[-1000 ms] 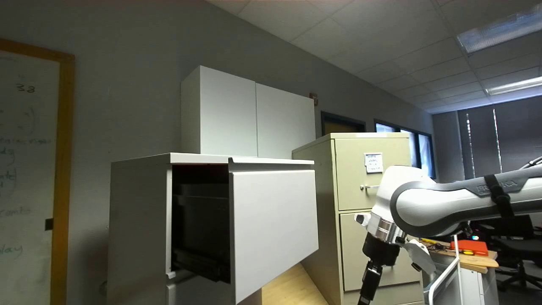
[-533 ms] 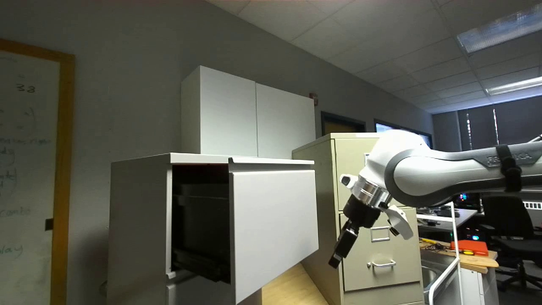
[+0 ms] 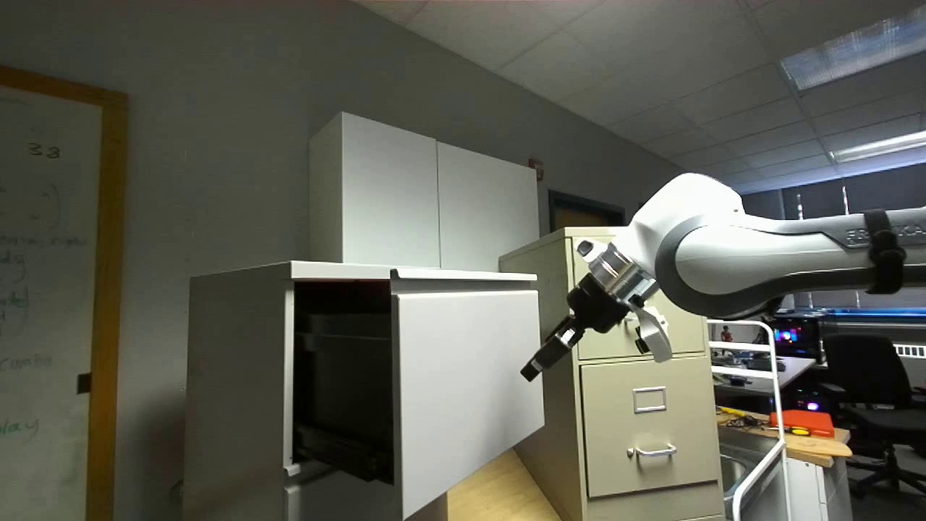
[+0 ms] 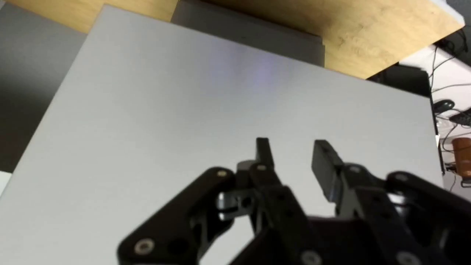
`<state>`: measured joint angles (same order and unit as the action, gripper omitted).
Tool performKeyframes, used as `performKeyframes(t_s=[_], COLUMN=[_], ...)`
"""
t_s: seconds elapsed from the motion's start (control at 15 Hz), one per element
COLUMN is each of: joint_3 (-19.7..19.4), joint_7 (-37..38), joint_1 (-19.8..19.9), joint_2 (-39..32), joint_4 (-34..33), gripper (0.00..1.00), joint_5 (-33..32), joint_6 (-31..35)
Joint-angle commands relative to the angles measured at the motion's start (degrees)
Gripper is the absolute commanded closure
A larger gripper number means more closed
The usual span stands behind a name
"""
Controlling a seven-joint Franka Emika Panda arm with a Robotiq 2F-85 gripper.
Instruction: Close the top drawer of the white file cabinet
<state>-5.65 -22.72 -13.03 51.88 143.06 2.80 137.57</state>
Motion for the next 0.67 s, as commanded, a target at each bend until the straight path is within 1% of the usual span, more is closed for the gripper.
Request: performKeyframes(t_s=[0.0, 0.13, 0.27, 0.4, 0.6], joint_3=[0.11, -0.02, 0.19, 0.34, 0.54], joint_7=[0.89, 1.14, 1.86, 2.43, 3.13], joint_1=[-2.40, -3.70, -4.63, -6.04, -8.02], joint_2=[-3.61, -5.07, -6.99, -9.21, -12.90], joint_4=[-2.43, -2.39, -2.34, -2.82, -4.50], gripper=[0.95, 1.00, 1.00, 0.97, 0.97], joint_5=[1.50, 2.11, 2.48, 2.71, 2.67], joint_6=[6.39, 10.55, 14.77, 17.77, 20.65])
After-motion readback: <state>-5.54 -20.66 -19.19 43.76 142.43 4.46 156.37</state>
